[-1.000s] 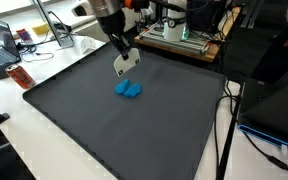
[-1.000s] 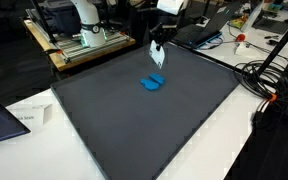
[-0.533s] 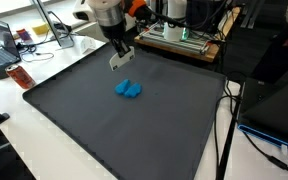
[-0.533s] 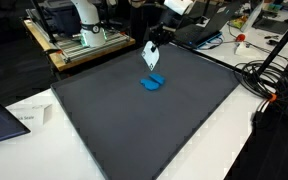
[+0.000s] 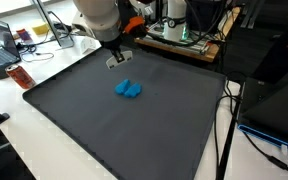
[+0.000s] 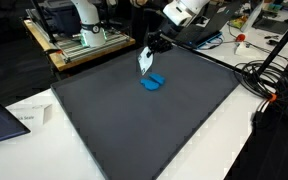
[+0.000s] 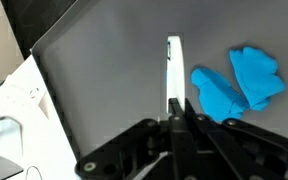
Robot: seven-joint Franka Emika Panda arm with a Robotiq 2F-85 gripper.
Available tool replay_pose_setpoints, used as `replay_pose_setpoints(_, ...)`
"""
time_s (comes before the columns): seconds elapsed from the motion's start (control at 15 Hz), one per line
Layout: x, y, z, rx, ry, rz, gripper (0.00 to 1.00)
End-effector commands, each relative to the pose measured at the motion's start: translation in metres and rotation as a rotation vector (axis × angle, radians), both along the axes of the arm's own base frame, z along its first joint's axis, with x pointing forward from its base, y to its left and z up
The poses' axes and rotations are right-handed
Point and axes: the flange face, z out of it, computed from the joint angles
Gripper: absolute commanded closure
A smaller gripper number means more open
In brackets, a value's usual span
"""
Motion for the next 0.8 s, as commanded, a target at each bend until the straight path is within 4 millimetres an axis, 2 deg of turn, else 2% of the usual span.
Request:
replay_pose_setpoints(0.0, 0.02, -0.004, -0.013, -0.12, 0.021, -0.071, 0.99)
replay_pose_setpoints(0.4, 0.035, -0.003, -0.036, -0.293, 0.115, -0.153, 0.99)
replay_pose_setpoints(0.73, 0.043, 0.001, -0.055, -0.364, 0.169, -0.231, 0.99)
